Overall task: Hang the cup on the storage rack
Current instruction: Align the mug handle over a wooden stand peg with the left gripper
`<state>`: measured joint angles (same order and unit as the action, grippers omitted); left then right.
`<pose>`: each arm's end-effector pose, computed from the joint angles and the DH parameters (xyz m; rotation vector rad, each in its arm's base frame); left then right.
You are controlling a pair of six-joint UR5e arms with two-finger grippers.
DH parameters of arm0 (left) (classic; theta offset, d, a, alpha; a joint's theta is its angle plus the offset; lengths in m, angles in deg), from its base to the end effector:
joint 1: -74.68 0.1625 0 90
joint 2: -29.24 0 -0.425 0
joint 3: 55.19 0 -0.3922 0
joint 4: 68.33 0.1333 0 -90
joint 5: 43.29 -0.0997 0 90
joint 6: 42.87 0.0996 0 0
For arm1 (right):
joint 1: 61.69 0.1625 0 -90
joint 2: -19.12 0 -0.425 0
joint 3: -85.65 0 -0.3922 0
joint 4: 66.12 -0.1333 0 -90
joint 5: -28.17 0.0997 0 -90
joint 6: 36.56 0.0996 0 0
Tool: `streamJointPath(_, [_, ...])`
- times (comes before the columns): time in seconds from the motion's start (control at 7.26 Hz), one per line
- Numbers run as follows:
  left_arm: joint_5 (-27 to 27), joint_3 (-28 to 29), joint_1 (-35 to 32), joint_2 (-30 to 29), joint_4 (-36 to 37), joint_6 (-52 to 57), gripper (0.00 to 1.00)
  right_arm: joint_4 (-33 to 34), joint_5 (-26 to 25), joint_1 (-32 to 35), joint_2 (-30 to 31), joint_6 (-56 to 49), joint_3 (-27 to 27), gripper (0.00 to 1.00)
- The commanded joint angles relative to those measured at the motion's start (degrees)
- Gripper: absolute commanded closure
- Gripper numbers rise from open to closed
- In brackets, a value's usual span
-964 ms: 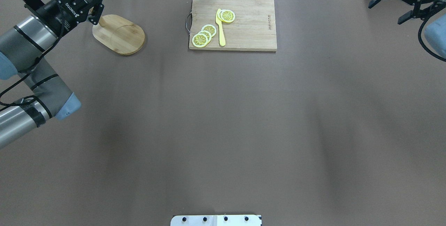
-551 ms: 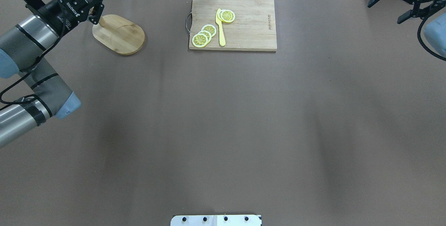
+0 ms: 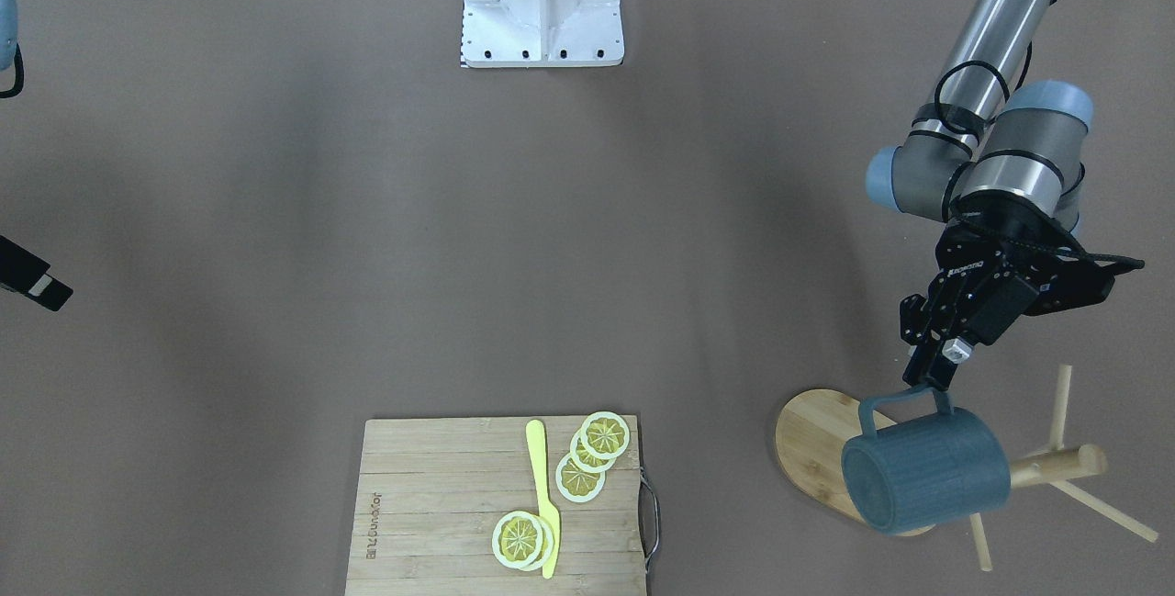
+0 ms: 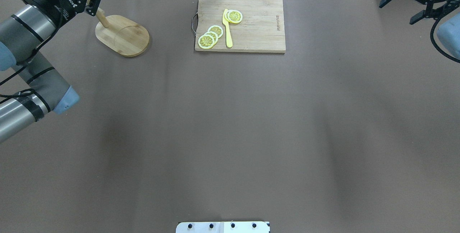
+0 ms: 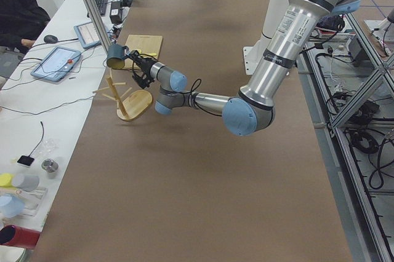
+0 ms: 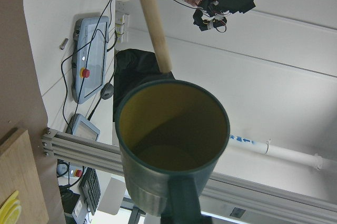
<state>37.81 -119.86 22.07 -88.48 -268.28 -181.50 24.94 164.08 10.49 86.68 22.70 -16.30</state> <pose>0.2721 -0.6009 0.3927 0.1907 2.1905 -1.2459 -0.1270 -0.5970 0.3369 -0.0550 -0.9571 0.4348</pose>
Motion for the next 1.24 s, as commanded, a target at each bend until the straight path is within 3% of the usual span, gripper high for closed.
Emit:
streamJointPath(0.0, [0.11, 1.13, -0.47, -0.05, 0.09, -0.23, 1.00, 0.00, -0.03, -0.03, -0.15, 0.07, 0.00, 0.00])
streamJointPath(1.1, [-0.06, 2.54, -0.91, -0.06, 0.00, -6.83, 1.00, 0.09, -0.12, -0.11, -0.06, 0.07, -0.27, 0.00])
